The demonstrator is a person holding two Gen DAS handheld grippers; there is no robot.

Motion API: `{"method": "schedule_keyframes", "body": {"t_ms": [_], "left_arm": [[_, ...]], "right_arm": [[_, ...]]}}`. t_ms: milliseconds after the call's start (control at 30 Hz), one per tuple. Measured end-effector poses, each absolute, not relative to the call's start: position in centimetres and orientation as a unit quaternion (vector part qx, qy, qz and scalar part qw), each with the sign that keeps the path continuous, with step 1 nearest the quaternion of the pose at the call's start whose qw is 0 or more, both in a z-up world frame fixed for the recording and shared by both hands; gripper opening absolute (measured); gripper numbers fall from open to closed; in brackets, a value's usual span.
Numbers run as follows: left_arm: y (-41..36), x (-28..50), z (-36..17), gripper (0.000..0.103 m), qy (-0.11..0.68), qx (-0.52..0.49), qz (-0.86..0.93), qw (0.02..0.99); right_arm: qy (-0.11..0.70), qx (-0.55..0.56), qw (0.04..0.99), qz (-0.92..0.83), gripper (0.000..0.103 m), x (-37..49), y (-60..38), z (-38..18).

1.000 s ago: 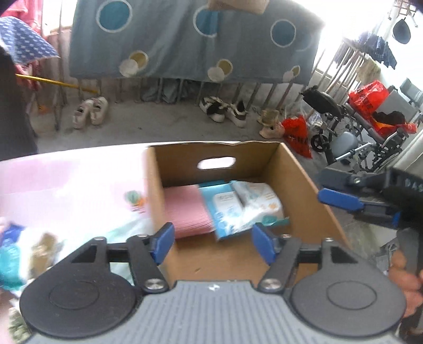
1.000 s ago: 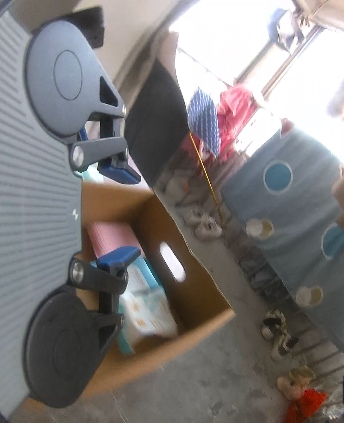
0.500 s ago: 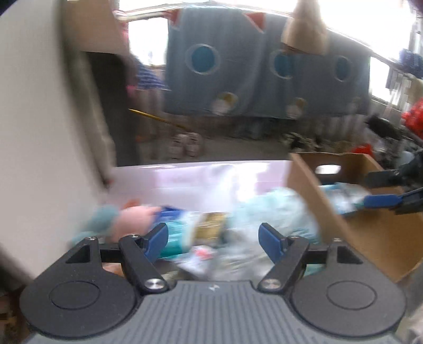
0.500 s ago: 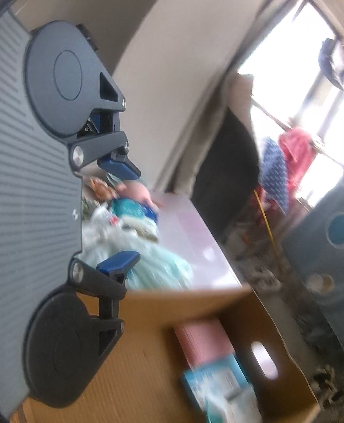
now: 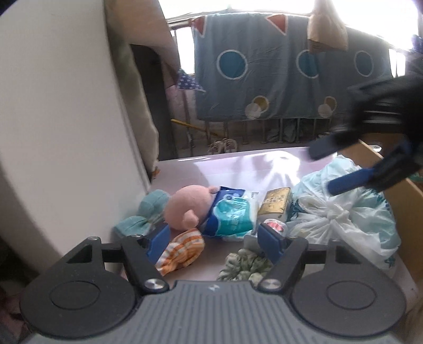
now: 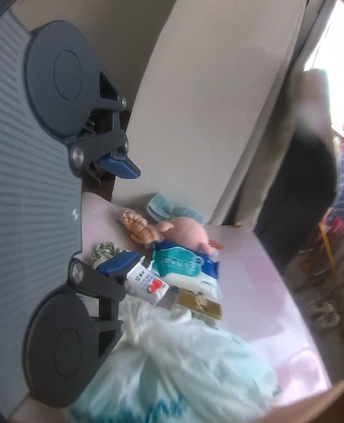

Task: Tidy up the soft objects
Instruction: 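Move the right gripper to the table and grasp the blue ZONSEN wet-wipe pack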

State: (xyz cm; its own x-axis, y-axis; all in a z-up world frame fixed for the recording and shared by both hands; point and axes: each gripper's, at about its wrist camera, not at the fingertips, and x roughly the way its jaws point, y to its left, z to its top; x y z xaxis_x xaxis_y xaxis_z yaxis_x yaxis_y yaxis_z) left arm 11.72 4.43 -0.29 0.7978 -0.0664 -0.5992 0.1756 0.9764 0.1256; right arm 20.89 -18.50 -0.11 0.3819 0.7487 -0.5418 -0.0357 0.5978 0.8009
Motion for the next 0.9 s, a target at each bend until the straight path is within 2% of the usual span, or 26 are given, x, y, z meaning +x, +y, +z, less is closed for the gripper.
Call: {"method": "schedule_keyframes", "body": {"t_ms": [100, 333, 467, 667, 900], "left_arm": [[4.4, 13.6, -2.1, 0.069, 0.319, 0.068, -0.084, 0.942], [4.4, 20.3, -5.4, 0.068, 0.370, 0.030, -0.116, 0.921], [3.7, 23.7, -7.2, 0.077, 0.398, 0.051, -0.122, 0.908], [3.0, 27.5, -9.5, 0.079, 0.443, 0.079, -0.110, 0.886], [3.3, 29.7, -10.3, 0.083, 0.484, 0.039, -0.107, 0.868]], "right_arm": [[0.517, 0.352, 0.742, 0.242, 0.061, 23.9, -16.0, -1.9], [0.571, 0.314, 0.738, 0.174, 0.061, 31.3, -12.2, -6.8], [0.597, 0.296, 0.733, 0.137, 0.061, 33.6, -11.3, -8.9], [0.619, 0.288, 0.719, 0.128, 0.063, 35.4, -10.4, -10.4], [0.631, 0.311, 0.701, 0.121, 0.065, 35.7, -11.3, -10.4]]}}
